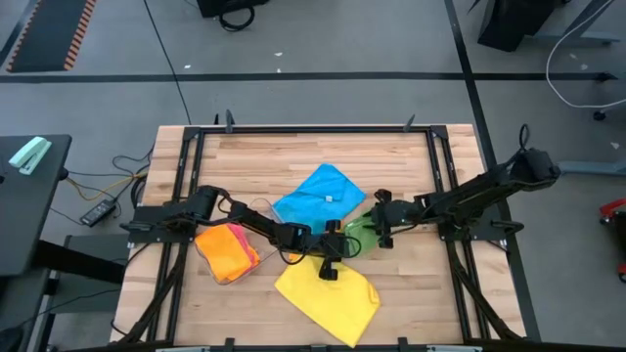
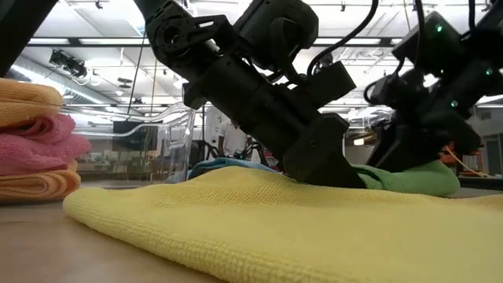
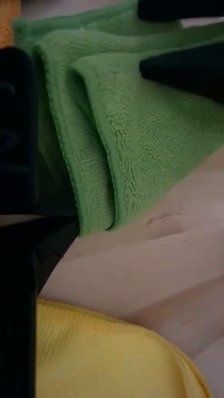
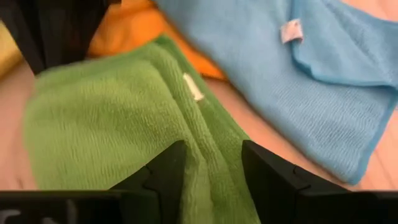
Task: Fold microfiber towels
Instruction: Put the folded green microfiber cloth into the transparent bin
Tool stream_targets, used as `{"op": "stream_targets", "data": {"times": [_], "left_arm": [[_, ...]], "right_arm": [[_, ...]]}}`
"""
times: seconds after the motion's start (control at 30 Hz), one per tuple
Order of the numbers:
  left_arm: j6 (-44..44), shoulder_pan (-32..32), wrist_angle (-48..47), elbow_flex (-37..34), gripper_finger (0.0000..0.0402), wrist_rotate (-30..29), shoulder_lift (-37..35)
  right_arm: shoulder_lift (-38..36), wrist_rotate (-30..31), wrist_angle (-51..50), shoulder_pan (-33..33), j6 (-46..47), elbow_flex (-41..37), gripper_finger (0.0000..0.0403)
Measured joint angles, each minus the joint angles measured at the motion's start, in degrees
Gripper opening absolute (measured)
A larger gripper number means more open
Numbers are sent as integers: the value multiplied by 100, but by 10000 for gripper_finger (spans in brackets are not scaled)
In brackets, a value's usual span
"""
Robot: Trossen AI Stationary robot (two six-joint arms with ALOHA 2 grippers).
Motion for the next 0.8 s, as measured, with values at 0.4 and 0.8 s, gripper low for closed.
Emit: {"op": "stream_targets", "data": {"times": [0.4,0.8], "left_arm": [[-19,-13,-469,7,21,8,-380],[472,-30,-708,9,40,-171,-1042]], "right_arm": [[450,-374,224,-152,89,-63,135],[454,-377,222,-146,157,-65,124]]}}
